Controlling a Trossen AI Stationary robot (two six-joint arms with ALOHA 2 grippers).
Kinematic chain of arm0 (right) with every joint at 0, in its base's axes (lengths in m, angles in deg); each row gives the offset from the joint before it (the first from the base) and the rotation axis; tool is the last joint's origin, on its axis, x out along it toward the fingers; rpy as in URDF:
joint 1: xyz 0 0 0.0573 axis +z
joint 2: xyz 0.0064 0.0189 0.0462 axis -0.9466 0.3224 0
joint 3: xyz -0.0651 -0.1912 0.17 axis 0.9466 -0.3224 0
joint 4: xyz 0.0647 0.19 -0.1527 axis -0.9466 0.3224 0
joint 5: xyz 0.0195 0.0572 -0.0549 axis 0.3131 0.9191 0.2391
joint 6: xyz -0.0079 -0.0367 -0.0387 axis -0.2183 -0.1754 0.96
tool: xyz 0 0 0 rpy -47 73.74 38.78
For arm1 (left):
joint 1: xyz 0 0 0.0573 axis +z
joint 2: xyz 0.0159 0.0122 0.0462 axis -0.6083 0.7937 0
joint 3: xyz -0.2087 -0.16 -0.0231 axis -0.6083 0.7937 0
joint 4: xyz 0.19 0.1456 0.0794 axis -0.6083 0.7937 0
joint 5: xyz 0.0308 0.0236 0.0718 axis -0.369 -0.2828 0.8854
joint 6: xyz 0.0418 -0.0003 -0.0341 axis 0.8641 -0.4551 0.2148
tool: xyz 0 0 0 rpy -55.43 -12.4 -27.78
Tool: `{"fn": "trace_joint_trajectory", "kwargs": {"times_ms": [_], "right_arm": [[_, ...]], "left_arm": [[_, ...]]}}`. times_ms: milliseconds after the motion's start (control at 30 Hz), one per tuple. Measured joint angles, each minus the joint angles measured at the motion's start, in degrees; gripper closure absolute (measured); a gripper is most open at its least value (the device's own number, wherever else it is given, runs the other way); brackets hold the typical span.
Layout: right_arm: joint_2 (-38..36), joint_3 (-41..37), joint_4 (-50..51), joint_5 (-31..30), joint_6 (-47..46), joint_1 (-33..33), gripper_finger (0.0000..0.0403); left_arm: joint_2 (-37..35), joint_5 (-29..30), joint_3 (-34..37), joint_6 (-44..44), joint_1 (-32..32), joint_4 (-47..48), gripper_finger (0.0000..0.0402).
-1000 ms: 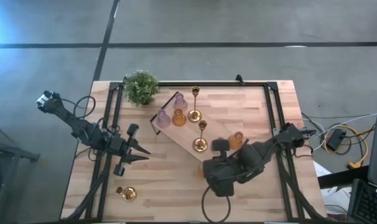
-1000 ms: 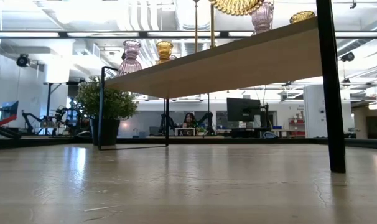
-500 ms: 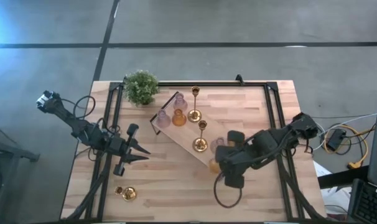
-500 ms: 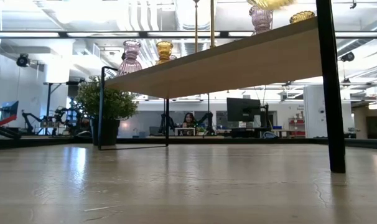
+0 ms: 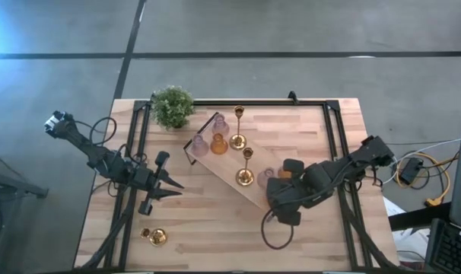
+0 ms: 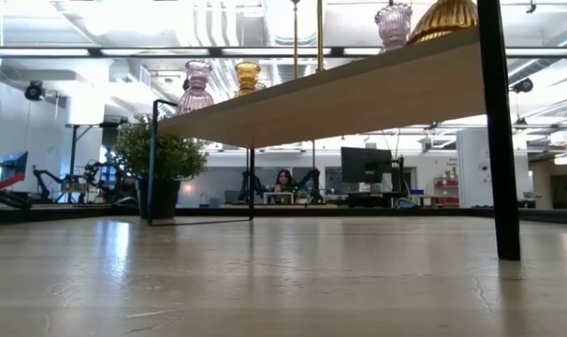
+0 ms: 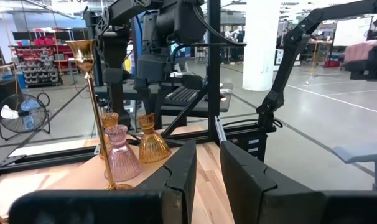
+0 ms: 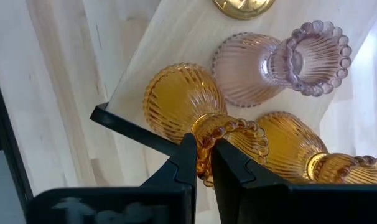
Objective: Pick & Place candle stick holders
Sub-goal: Put the yellow candle holder on the shelf
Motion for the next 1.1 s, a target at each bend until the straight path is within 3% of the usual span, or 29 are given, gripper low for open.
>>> {"fn": "trace_joint_trajectory", "kwargs": {"times_ms": [1100], "right_arm": [[2.6, 2.3, -2.3, 0.0, -0.4, 0.0, 0.0385]], "left_arm": [[0.0, 0.0, 0.0, 0.0, 0.0, 0.2, 0.0323]]}}
